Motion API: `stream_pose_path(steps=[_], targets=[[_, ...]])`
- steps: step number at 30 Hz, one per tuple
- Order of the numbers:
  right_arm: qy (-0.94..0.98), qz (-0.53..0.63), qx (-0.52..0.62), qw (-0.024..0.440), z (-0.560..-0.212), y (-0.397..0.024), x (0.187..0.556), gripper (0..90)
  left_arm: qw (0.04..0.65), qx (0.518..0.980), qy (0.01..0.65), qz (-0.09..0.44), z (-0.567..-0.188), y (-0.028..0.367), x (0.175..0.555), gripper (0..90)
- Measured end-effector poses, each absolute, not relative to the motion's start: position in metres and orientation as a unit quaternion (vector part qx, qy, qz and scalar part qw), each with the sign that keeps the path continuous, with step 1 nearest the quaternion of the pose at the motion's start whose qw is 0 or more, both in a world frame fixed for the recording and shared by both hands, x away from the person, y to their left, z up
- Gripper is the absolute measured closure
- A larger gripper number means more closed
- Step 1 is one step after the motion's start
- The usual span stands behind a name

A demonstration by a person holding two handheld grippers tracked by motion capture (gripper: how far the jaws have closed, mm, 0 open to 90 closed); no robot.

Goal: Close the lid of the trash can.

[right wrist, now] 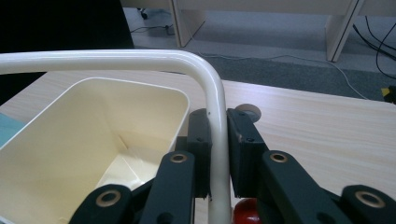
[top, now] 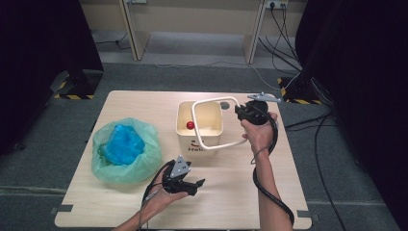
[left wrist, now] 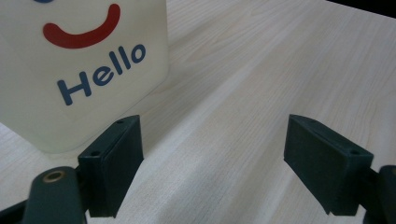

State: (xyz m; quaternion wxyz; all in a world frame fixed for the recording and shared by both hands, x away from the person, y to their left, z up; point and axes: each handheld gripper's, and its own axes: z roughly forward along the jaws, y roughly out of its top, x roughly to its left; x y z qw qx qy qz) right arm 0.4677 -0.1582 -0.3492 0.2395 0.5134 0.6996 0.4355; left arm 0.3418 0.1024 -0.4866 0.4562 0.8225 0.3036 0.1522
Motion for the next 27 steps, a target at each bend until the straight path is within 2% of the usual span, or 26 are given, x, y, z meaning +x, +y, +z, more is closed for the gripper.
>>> stream_pose_path(steps=[10,27], targets=[[0.705,0.431,0.511,0.239,-0.347,-0.146,0.474,80.5,0.466,0.812,0.310,0.163,-0.478,0.108,0.345,18.7],[0.711,0.428,0.508,0.231,-0.344,-0.126,0.482,80.3,0.505,0.768,0.340,0.199,-0.444,0.136,0.358,18.3]])
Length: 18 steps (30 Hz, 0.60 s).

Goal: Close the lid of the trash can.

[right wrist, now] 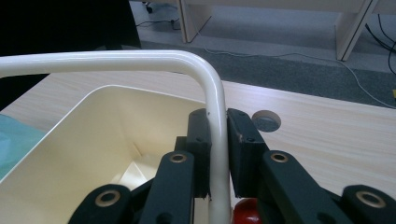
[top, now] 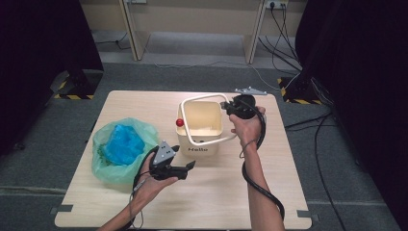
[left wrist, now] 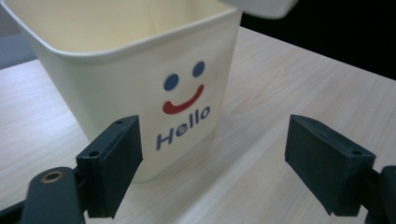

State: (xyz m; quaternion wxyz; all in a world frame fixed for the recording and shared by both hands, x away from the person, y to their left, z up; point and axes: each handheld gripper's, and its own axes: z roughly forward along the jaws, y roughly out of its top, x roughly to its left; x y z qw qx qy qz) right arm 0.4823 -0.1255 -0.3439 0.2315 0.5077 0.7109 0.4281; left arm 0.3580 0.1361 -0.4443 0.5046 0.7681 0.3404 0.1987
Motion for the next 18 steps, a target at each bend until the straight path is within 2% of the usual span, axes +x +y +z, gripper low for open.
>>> stream_pose_path(steps=[18], targets=[[0.721,0.417,0.509,0.218,-0.352,-0.100,0.493,80.1,0.528,0.734,0.353,0.239,-0.416,0.150,0.370,18.3]])
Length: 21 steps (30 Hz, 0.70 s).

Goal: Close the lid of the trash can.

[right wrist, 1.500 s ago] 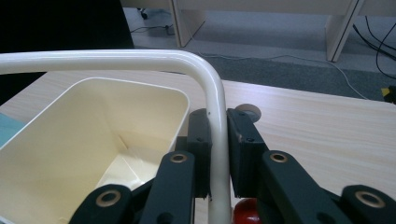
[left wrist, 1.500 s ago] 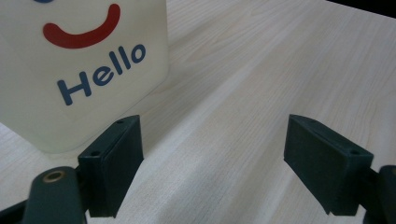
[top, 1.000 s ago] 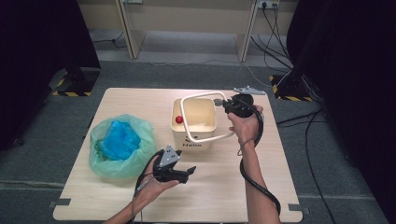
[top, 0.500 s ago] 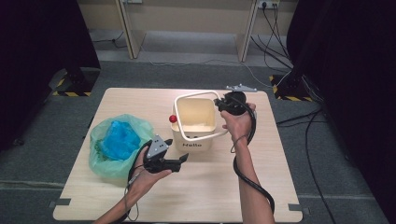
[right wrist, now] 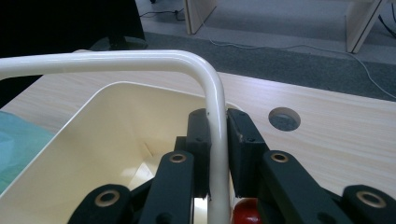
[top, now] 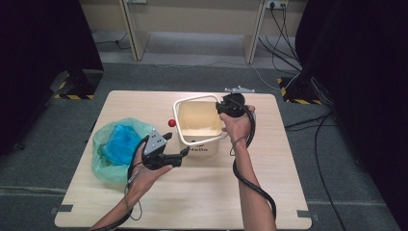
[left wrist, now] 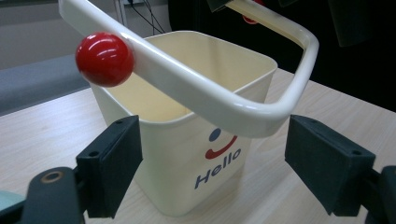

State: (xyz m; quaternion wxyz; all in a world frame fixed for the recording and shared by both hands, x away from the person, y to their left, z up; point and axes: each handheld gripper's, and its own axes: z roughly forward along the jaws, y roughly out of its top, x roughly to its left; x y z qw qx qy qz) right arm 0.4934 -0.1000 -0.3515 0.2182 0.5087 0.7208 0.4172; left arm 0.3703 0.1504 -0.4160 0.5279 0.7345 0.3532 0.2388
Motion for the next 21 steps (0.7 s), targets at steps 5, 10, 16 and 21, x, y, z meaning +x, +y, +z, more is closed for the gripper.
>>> stream_pose_path(steps=[5,10,16,21], targets=[[0.720,0.417,0.512,0.213,-0.352,-0.097,0.497,80.1,0.521,0.742,0.349,0.238,-0.419,0.144,0.371,18.4],[0.720,0.413,0.515,0.213,-0.350,-0.095,0.500,80.0,0.519,0.740,0.354,0.241,-0.421,0.141,0.375,18.9],[0.719,0.412,0.520,0.206,-0.352,-0.093,0.501,80.1,0.520,0.733,0.358,0.253,-0.416,0.145,0.379,18.2],[0.722,0.404,0.523,0.204,-0.354,-0.091,0.503,79.7,0.525,0.727,0.359,0.258,-0.415,0.146,0.382,20.6]])
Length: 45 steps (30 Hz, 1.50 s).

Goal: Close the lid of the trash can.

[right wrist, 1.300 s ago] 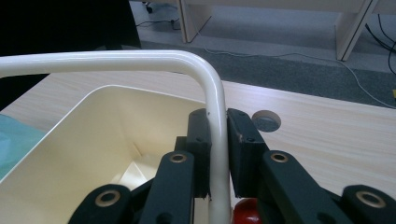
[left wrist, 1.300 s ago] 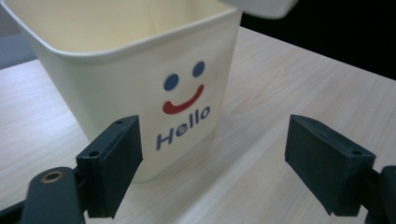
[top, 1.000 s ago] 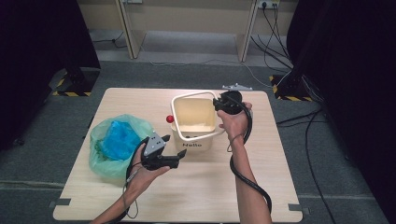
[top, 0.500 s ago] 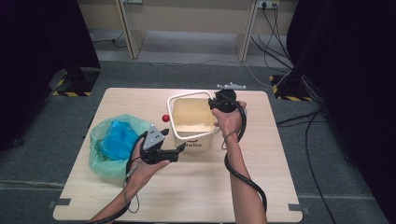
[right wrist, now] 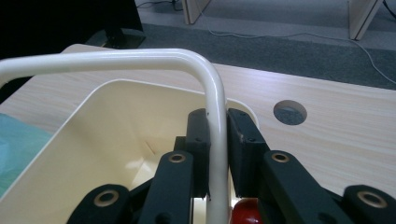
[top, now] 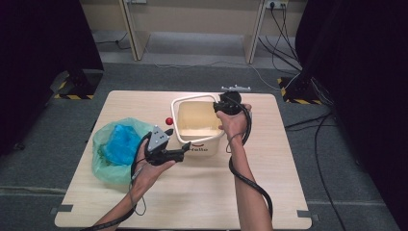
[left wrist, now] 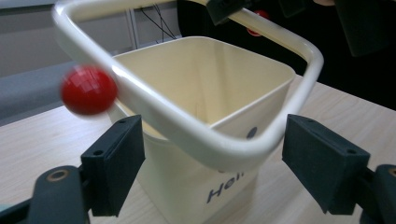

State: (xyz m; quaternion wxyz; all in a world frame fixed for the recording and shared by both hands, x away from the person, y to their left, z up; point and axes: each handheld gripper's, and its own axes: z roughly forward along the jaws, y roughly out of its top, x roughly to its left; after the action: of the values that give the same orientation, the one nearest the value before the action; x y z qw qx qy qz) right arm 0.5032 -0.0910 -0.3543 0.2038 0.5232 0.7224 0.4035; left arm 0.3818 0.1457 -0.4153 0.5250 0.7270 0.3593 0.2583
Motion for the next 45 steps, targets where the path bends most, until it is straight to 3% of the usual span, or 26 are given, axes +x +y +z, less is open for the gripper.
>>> stream_pose_path(steps=[45], targets=[[0.698,0.380,0.580,0.179,-0.366,-0.094,0.522,78.5,0.512,0.716,0.396,0.262,-0.435,0.158,0.401,22.1]])
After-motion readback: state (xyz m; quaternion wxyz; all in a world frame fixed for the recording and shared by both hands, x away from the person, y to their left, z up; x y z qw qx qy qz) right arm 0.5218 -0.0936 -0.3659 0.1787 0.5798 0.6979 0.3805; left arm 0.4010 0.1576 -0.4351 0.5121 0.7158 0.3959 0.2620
